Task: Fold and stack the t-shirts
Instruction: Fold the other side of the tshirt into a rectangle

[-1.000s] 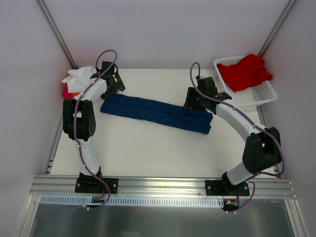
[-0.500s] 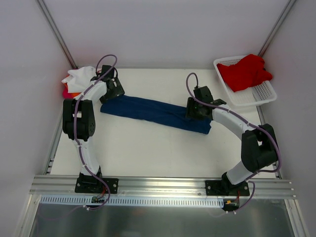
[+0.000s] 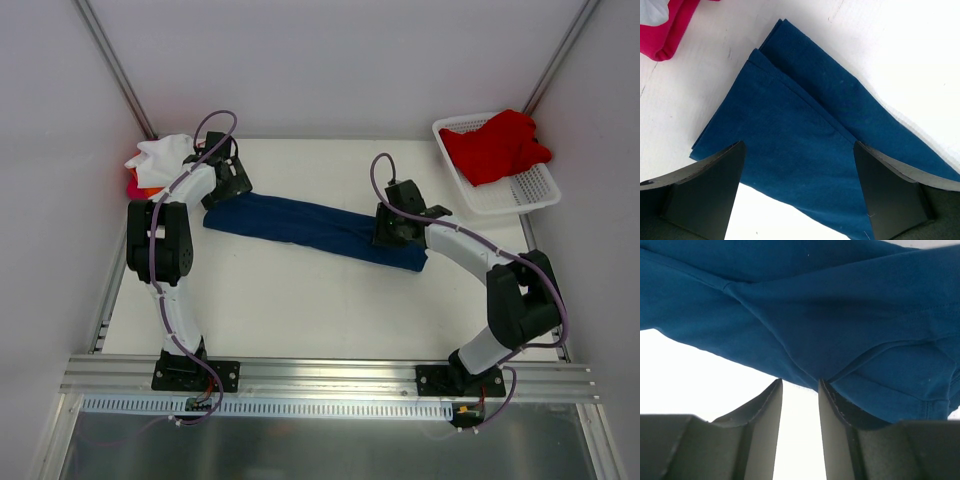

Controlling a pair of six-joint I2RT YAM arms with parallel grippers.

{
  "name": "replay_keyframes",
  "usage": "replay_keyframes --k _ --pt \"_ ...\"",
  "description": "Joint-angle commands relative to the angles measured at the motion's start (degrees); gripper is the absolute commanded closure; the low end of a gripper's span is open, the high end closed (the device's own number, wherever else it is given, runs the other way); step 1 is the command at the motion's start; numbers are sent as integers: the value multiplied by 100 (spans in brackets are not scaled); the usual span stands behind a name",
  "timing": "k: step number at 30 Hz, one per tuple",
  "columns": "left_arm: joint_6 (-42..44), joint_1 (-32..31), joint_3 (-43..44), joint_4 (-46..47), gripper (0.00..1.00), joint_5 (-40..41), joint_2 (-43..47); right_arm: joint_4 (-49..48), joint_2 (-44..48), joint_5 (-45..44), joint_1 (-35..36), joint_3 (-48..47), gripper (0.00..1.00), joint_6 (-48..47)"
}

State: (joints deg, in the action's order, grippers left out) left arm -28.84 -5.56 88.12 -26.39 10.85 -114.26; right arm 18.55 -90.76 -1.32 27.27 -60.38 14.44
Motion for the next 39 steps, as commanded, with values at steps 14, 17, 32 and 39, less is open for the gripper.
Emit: replay_keyframes --k 14,17,32,39 --pt "142 3 -93 -33 10 -13 316 -9 278 -246 24 -35 62 -37" --pt "133 3 -119 -33 10 13 325 35 366 -272 16 -79 62 -46" --pt "168 3 -119 -33 10 84 334 -132 59 -290 -2 96 62 -73" --pt "186 3 -146 -33 10 119 325 -272 -56 -237 -20 202 62 -37"
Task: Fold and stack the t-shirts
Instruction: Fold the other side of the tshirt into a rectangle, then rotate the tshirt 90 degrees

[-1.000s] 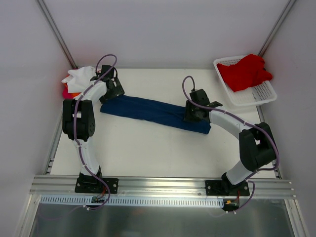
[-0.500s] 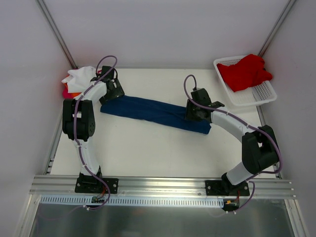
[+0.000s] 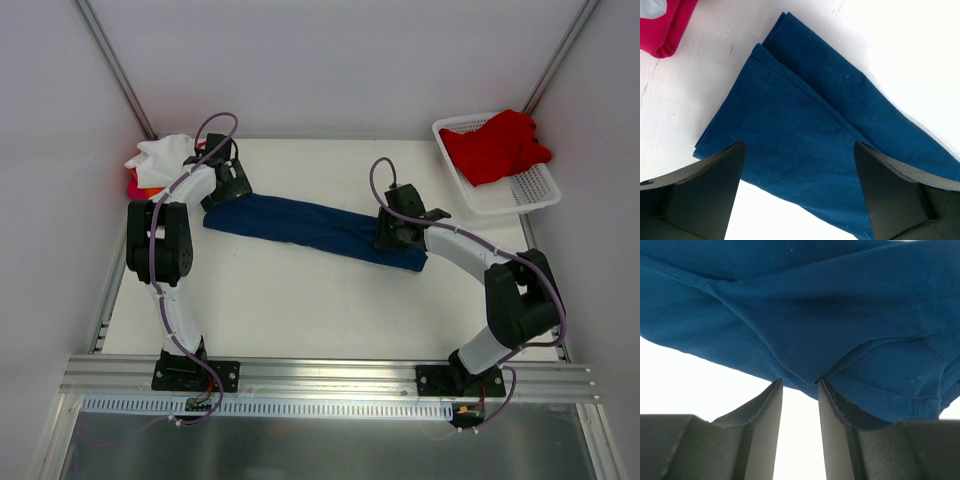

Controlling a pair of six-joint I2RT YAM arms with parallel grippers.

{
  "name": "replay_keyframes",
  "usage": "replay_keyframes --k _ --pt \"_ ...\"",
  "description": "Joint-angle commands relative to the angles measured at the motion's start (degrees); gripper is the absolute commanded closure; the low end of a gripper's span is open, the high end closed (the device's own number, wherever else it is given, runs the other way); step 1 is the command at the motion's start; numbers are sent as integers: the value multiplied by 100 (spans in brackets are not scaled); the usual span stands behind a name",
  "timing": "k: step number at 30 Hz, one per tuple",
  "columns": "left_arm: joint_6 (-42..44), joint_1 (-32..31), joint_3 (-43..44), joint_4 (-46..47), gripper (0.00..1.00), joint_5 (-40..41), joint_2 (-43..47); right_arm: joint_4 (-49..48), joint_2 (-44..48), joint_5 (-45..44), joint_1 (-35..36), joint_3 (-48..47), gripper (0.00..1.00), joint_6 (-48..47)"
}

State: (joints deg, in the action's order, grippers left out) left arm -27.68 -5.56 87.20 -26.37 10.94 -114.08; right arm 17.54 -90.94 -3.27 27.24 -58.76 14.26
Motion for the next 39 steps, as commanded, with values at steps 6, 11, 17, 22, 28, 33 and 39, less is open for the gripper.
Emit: replay_keyframes --k 6,11,17,22,28,33,39 --pt "79 3 -54 -35 9 128 308 -269 -170 2 -35 23 74 -29" --pt "88 3 -54 -35 10 145 308 -295 -240 19 -70 -91 98 -46" --pt "79 3 -45 -44 9 137 281 -225 -161 -42 -202 -381 100 -187" --pt "70 3 -71 -35 9 136 308 -172 -267 -95 -395 -592 100 -310" --pt "79 3 -63 -35 10 137 299 -172 -486 -139 -501 -698 99 -406" --pt "88 3 -63 -44 10 128 281 -58 -759 -157 -510 -803 63 -415" --pt "70 -6 -36 -35 10 93 264 74 -513 -209 -483 -900 55 -468"
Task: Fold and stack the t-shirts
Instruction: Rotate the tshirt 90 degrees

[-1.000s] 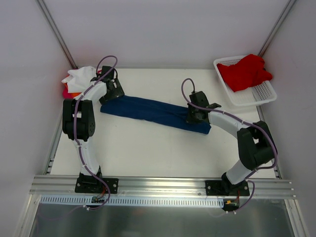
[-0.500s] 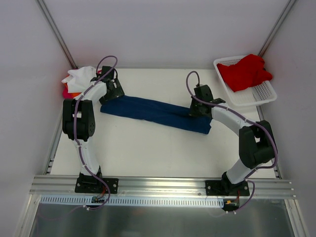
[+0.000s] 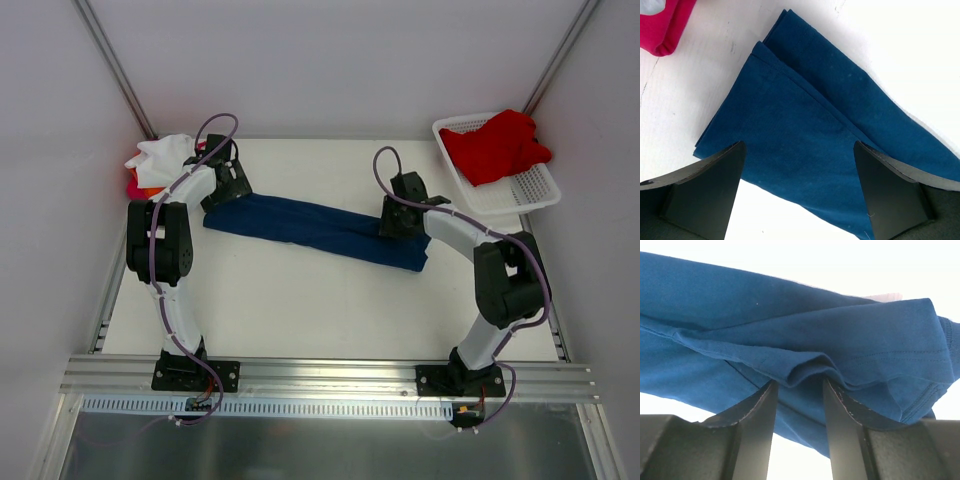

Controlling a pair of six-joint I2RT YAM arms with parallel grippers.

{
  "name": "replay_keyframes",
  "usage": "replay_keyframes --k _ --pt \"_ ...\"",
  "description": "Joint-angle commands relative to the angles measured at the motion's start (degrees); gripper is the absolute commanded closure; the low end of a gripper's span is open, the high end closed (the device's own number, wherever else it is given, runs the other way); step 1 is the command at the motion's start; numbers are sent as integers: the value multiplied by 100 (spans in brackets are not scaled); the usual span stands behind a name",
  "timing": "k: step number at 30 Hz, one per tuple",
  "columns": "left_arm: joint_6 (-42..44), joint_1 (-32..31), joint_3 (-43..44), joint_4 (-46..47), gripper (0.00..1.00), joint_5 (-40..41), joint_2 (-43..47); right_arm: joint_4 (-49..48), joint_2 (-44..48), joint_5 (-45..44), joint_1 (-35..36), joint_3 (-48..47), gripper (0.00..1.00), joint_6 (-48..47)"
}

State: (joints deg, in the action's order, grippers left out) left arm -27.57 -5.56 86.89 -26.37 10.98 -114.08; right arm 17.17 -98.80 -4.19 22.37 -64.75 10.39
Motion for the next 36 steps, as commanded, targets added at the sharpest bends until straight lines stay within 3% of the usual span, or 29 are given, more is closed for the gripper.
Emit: replay_keyframes --k 1,8,18,29,36 --pt "59 -6 3 -35 10 80 246 146 387 -118 30 -327 55 -90" --pt "50 -15 -6 -35 10 53 316 375 547 -100 294 -687 55 -143" --pt "208 -50 345 -158 10 -324 -43 375 -165 164 865 -1057 56 15" --pt "208 -129 820 -167 10 -931 -641 85 -744 383 883 -899 56 235" --pt "147 -138 961 -448 7 -826 -949 173 -1123 892 839 -934 55 569"
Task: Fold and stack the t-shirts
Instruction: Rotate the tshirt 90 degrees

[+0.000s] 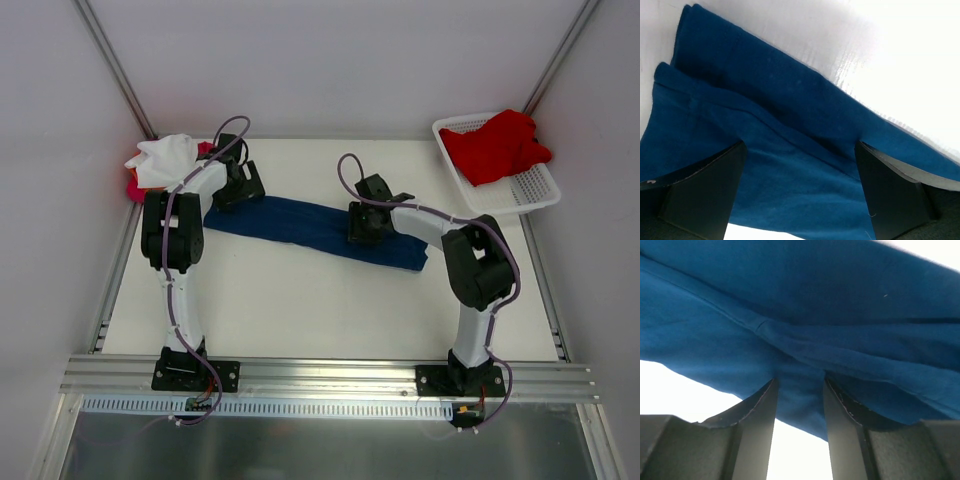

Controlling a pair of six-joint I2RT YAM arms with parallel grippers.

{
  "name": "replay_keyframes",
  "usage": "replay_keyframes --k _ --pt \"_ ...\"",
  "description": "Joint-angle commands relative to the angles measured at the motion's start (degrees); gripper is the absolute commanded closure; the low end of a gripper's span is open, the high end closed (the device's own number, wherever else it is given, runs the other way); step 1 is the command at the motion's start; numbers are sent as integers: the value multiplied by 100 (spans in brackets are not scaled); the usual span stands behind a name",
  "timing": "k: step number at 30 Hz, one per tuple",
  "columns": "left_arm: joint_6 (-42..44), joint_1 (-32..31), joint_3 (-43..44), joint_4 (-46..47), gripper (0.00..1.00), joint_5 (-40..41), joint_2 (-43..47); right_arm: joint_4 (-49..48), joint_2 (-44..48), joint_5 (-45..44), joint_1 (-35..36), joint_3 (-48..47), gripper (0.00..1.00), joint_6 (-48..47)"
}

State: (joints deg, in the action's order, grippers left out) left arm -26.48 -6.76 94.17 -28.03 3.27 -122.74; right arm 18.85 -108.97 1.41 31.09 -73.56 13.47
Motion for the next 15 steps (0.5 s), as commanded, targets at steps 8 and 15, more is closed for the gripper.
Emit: replay_keyframes --k 8,15 --pt "90 0 268 -457 6 16 -224 118 -230 536 -68 -18 54 244" --pt "90 0 110 -493 5 -10 -93 751 -327 114 -182 -317 54 -231"
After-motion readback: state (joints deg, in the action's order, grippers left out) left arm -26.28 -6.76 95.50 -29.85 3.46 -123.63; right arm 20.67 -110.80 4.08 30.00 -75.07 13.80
